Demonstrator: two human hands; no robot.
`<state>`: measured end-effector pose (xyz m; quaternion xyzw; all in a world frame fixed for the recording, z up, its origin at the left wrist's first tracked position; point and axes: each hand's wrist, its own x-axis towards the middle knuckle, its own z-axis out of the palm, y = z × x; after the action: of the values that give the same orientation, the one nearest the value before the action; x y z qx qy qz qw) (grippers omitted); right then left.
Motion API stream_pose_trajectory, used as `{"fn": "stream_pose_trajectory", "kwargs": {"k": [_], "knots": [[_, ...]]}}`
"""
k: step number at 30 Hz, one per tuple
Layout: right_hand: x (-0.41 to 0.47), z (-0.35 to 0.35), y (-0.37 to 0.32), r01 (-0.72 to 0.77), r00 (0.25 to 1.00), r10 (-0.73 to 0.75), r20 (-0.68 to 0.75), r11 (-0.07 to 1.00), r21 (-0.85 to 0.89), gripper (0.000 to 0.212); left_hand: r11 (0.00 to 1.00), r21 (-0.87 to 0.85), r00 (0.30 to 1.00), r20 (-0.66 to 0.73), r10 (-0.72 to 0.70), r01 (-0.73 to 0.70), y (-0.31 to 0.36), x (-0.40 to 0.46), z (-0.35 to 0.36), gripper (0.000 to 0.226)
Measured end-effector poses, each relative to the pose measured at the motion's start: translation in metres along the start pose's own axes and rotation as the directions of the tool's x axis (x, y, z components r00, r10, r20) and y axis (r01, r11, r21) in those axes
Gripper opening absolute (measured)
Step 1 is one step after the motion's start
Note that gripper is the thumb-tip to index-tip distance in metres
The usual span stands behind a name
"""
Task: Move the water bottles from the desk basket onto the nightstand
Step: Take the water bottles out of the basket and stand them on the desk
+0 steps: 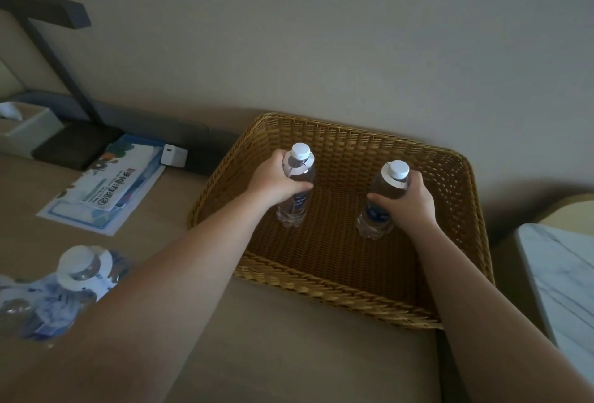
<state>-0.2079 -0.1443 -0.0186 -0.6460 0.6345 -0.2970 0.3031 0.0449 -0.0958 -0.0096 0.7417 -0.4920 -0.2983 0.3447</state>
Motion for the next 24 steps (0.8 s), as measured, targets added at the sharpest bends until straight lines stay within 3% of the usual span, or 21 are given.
{"fn": "stream_pose_trajectory", "kwargs": {"k": [4,10,14,24], "knots": [[-0.001,-0.002,-0.001,0.026,0.999,-0.026,-0.024,1.000,0.003,0.073,0.999,0.008,0.996,-0.076,0.051,-0.051,0.001,-0.007,0.003,0.065],[-0.021,-0.017,-0.029,0.144,0.988,-0.140,-0.058,0.987,0.077,0.064,0.984,-0.114,0.968,-0.228,0.108,-0.137,0.012,-0.038,-0.013,0.056],[-0.044,-0.033,-0.067,0.234,0.972,-0.227,-0.063,0.961,0.150,0.052,0.962,-0.153,0.938,-0.301,0.173,-0.227,0.033,-0.067,-0.048,0.056],[-0.138,-0.060,-0.172,0.450,0.888,-0.449,-0.100,0.802,0.392,0.051,0.901,-0.199,0.851,-0.454,0.265,-0.386,0.062,-0.175,-0.163,0.055]]}}
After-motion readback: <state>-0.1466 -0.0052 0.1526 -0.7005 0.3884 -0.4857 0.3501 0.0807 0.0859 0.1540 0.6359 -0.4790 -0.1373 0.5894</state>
